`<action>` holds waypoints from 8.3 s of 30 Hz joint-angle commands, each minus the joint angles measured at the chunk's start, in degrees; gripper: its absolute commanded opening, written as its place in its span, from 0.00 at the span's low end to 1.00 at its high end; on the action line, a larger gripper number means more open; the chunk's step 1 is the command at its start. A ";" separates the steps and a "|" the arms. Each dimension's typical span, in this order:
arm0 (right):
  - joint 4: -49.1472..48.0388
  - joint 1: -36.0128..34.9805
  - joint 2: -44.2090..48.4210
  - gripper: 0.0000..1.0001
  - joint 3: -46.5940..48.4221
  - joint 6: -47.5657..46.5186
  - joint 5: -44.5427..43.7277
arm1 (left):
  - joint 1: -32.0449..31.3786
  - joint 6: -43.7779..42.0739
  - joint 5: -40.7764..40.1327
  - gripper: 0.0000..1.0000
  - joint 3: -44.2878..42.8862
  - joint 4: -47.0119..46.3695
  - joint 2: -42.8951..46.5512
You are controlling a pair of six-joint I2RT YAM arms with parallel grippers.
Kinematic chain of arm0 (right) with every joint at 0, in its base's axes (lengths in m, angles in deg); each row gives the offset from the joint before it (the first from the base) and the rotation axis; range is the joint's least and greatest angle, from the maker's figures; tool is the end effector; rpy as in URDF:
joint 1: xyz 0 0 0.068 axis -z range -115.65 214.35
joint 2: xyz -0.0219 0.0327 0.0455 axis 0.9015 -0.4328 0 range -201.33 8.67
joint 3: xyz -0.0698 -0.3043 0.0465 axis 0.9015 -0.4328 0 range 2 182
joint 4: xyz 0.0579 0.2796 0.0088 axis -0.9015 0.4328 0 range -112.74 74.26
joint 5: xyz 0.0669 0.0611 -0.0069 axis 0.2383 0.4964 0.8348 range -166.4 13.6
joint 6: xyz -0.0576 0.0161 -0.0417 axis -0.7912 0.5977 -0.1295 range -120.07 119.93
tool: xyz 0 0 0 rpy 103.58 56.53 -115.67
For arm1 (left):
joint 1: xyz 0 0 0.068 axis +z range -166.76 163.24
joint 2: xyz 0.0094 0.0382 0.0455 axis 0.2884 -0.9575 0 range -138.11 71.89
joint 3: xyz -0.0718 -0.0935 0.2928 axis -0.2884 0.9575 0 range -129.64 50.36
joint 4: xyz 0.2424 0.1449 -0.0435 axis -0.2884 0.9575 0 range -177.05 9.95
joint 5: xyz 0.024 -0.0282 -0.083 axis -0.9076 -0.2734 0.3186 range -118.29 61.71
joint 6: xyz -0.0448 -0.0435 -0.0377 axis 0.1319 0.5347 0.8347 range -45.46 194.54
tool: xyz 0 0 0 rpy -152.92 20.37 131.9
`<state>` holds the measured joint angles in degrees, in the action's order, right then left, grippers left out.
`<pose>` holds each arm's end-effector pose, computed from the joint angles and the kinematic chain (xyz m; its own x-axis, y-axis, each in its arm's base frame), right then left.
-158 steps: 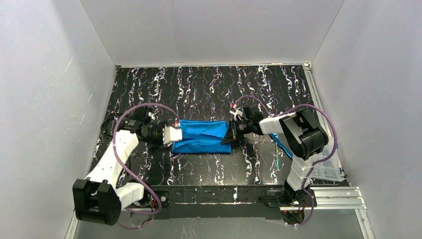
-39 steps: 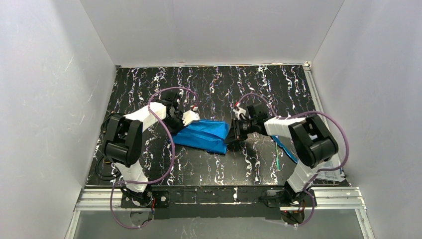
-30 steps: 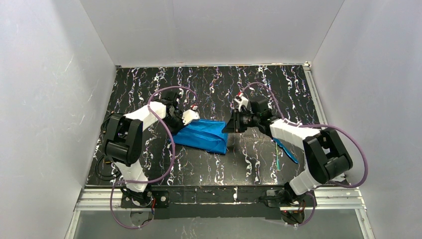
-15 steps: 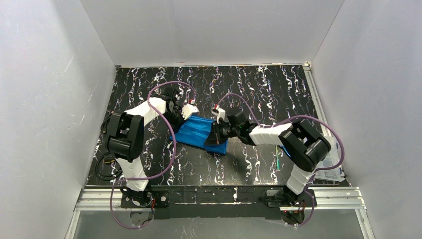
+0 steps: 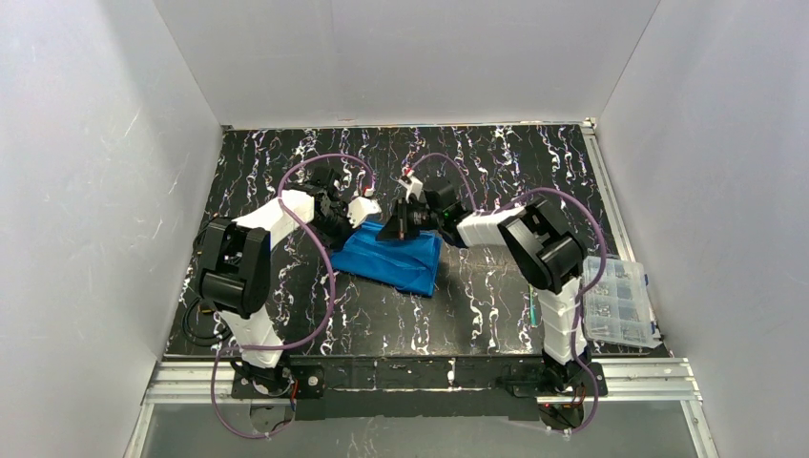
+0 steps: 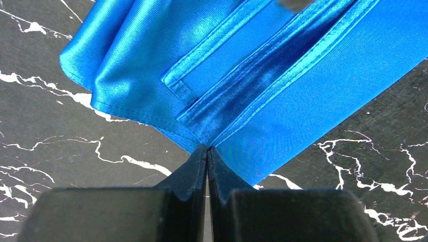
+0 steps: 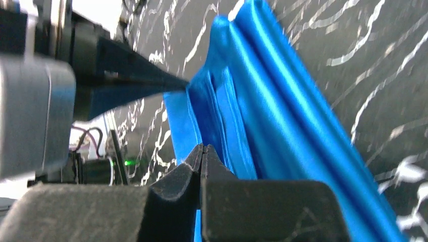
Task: Fold the napkin into a case and place the utensils inside
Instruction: Smooth out the 2/3-rectangle-folded napkin at the center of the board, then rotate the 2/3-rectangle-folded napkin at the center of the board.
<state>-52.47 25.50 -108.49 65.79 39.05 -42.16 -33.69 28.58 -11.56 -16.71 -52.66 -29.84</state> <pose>0.3554 0.3302 0.1563 -0.8227 0.0070 -0.5685 -0.5169 0.4073 0.7530 0.3649 -0.1293 0.1872 -0.3498 0.8261 -0.4419 0.9045 0.4206 0.0702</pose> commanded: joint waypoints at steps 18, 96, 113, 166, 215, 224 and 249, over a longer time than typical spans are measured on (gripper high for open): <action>0.01 -0.85 -5.63 0.01 3.93 1.50 3.43 | -0.71 0.08 -1.26 0.00 2.70 -8.65 1.76; -18.07 -2.67 -6.40 0.03 -13.47 14.59 6.45 | 8.92 15.28 20.16 0.13 -16.80 17.24 -16.15; -33.96 -2.49 -9.00 0.06 -16.17 27.88 4.62 | 12.45 18.52 28.51 0.13 -28.14 29.89 -19.77; 26.14 -2.14 28.39 0.31 -27.67 -2.76 -16.85 | -3.51 27.94 9.00 0.11 -45.69 16.86 -31.59; 19.74 10.48 -4.73 0.23 16.96 -10.17 1.23 | -0.56 20.35 9.43 0.36 -11.19 26.32 4.65; 21.67 10.47 -6.45 0.17 13.81 -11.85 0.51 | -3.25 3.70 4.83 0.32 0.65 18.35 10.39; 10.30 4.97 20.42 0.12 -27.48 2.51 -18.41 | -6.99 -17.15 -3.02 0.31 2.81 9.73 13.95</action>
<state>-45.22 34.03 -91.94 42.86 38.48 -53.39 -40.66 19.88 -17.17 -11.92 -44.72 -22.43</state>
